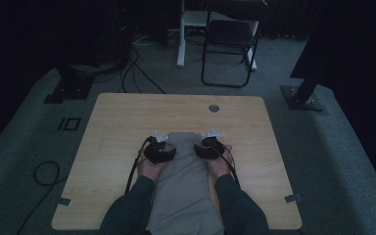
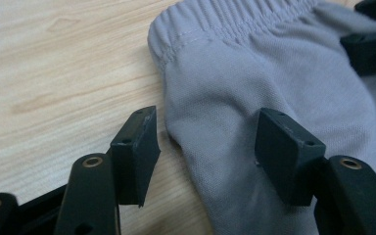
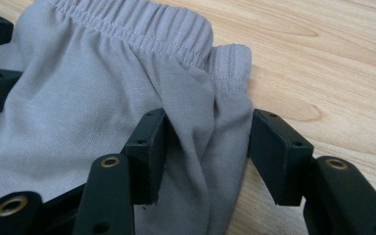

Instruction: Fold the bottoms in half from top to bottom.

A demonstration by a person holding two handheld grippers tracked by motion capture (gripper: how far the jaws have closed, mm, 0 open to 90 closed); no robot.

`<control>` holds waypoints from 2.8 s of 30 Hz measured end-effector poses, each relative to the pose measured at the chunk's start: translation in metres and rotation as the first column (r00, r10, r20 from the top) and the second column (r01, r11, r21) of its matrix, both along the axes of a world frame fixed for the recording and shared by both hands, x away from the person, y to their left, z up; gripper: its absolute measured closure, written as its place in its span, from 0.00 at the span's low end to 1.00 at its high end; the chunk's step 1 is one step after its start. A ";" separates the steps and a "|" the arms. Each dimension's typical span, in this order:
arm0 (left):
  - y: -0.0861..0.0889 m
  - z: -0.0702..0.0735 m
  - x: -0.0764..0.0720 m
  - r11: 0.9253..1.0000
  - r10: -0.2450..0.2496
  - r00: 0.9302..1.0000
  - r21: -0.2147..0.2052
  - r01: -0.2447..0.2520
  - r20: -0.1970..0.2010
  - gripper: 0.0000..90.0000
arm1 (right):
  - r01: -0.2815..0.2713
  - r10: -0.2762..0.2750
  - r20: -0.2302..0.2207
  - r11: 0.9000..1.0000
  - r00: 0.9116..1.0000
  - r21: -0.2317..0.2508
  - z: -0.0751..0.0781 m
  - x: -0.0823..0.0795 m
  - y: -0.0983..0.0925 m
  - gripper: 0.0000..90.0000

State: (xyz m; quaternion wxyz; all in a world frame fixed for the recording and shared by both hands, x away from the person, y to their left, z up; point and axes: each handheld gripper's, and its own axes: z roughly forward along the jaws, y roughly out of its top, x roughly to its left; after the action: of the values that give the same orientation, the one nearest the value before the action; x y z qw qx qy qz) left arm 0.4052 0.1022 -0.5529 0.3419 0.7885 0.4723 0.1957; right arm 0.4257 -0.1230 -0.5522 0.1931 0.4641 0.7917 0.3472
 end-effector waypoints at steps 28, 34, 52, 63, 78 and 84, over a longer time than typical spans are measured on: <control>0.009 0.032 0.028 0.995 0.005 1.000 -0.096 -0.005 -0.008 0.95 | -0.022 0.026 -0.027 0.994 0.999 0.110 0.033 0.032 -0.006 0.97; 0.008 0.085 0.047 0.995 0.004 0.993 -0.104 0.008 0.119 0.95 | -0.016 0.006 0.064 0.988 0.998 0.154 0.076 0.047 -0.012 0.97; 0.005 0.097 0.024 0.989 -0.070 0.985 -0.121 0.090 0.159 0.95 | -0.061 0.044 0.108 0.985 0.993 0.163 0.087 0.028 -0.026 0.97; 0.005 0.091 -0.015 0.979 -0.139 0.979 -0.127 0.158 0.152 0.95 | -0.121 0.106 0.106 0.981 0.989 0.150 0.080 -0.010 -0.038 0.97; 0.011 0.073 -0.073 0.969 -0.190 0.976 -0.138 0.203 0.101 0.95 | -0.202 0.194 0.077 0.972 0.978 0.122 0.067 -0.061 -0.040 0.97; 0.008 0.058 -0.091 0.966 -0.225 0.973 -0.115 0.230 0.061 0.95 | -0.225 0.222 0.043 0.969 0.974 0.097 0.054 -0.078 -0.042 0.97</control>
State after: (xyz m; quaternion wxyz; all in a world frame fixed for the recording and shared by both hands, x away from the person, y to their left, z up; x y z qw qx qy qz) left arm 0.3143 0.1105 -0.4949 0.4205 0.8104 0.3815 0.1446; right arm 0.3478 -0.1651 -0.4980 0.1416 0.3755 0.8170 0.4141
